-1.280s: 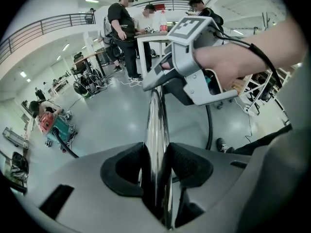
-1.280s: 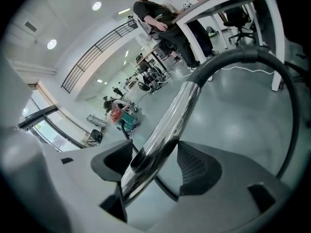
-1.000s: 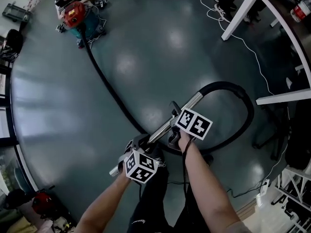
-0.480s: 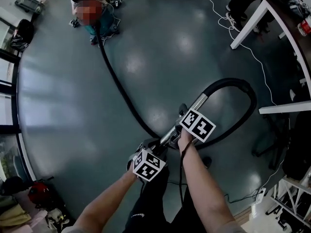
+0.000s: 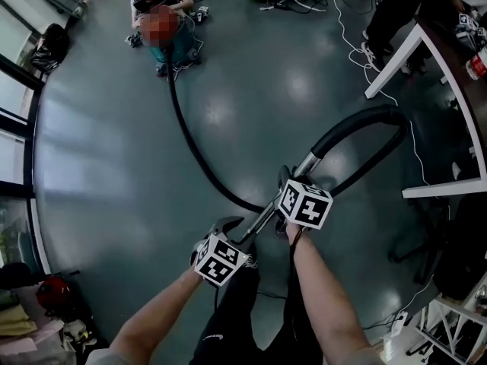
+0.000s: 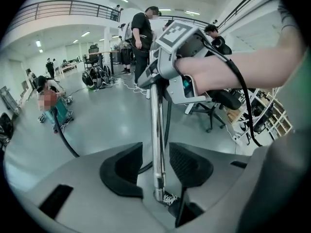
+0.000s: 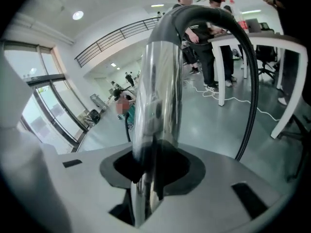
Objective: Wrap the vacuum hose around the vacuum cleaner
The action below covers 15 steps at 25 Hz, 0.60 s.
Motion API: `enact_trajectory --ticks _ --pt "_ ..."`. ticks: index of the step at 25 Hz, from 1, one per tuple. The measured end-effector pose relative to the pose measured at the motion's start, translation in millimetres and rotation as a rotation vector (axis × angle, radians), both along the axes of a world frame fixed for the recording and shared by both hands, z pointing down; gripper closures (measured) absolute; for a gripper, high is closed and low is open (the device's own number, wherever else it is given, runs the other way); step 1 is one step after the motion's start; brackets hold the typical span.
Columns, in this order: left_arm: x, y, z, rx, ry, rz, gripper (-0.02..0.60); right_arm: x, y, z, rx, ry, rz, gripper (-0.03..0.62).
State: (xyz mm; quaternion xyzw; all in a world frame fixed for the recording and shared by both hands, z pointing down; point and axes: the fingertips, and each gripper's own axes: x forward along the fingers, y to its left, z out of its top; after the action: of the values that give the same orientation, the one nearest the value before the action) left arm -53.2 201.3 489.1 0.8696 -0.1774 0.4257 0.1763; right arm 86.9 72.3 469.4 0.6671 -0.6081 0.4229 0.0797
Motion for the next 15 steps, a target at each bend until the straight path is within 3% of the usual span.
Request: enact_trajectory --ticks 8,15 --pt "6.4 -56.5 -62.9 0.138 0.035 -0.02 0.405 -24.0 -5.8 -35.9 0.015 0.051 -0.247 0.471" --pt "16.6 -96.2 -124.3 0.29 0.046 0.06 0.405 -39.0 7.9 -63.4 -0.009 0.094 -0.452 0.473"
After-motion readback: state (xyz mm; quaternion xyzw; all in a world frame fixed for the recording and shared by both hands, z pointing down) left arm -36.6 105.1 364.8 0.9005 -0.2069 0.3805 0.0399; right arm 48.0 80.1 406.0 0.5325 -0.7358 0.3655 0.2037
